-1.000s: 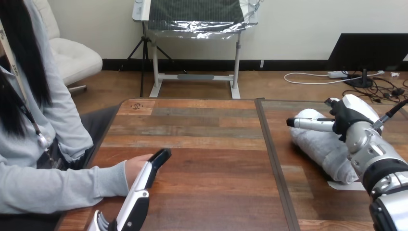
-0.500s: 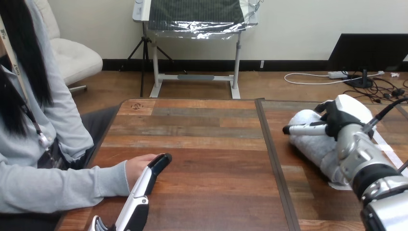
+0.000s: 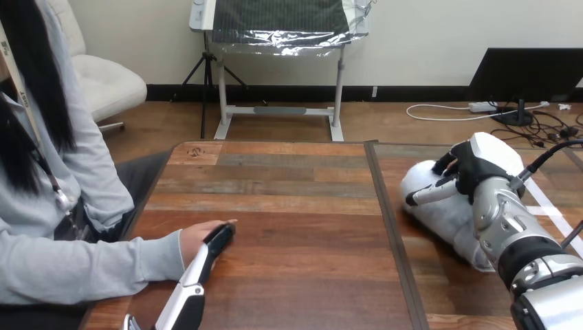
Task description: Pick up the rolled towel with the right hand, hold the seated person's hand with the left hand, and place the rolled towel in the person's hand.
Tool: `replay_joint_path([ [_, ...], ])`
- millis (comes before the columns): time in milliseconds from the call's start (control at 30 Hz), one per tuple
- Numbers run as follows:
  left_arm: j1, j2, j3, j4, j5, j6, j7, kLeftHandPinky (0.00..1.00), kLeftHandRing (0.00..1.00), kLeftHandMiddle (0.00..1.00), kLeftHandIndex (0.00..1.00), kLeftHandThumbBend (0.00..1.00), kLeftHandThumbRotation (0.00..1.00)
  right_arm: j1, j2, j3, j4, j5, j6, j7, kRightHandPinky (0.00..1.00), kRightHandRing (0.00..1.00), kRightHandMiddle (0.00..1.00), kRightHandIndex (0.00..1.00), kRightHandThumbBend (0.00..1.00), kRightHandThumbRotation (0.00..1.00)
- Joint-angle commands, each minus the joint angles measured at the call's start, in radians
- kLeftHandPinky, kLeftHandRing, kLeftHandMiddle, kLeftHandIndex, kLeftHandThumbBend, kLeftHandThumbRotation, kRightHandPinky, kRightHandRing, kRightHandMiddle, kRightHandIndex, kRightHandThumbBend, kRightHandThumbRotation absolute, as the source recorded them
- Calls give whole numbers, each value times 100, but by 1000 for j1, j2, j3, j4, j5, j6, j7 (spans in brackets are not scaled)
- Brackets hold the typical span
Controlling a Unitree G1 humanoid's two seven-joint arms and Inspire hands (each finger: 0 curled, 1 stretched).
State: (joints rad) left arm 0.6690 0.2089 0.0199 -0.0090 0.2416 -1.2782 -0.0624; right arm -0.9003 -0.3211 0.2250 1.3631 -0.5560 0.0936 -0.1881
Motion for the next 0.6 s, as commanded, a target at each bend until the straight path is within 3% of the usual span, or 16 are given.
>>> replay_joint_path([
  [0,-40,-17,20,-24,-3,-10,14,97,96,100,100,100,79,69,57,25,30,-9,-4,72,45,59,63,54,88,0],
  [133,-64,-7,-15,7,-33,-21,13,99,96,100,100,100,78,70,57,5,28,15,-11,103,51,65,67,55,86,0],
  [233,-75,-12,-9,13,-23,-16,12,99,97,100,100,100,78,72,57,6,27,15,-21,104,52,65,68,56,85,0],
  [367,-100,-50,16,22,16,-24,22,100,97,100,100,100,79,73,58,4,24,22,-32,117,52,65,67,56,85,0],
  [500,-127,-56,6,34,24,-19,23,98,96,100,100,100,78,76,57,-3,20,34,-55,140,48,61,65,54,85,0],
  [567,-136,-52,-4,31,23,-3,19,97,97,100,100,100,77,78,57,-7,18,42,-65,153,41,53,59,52,85,0],
])
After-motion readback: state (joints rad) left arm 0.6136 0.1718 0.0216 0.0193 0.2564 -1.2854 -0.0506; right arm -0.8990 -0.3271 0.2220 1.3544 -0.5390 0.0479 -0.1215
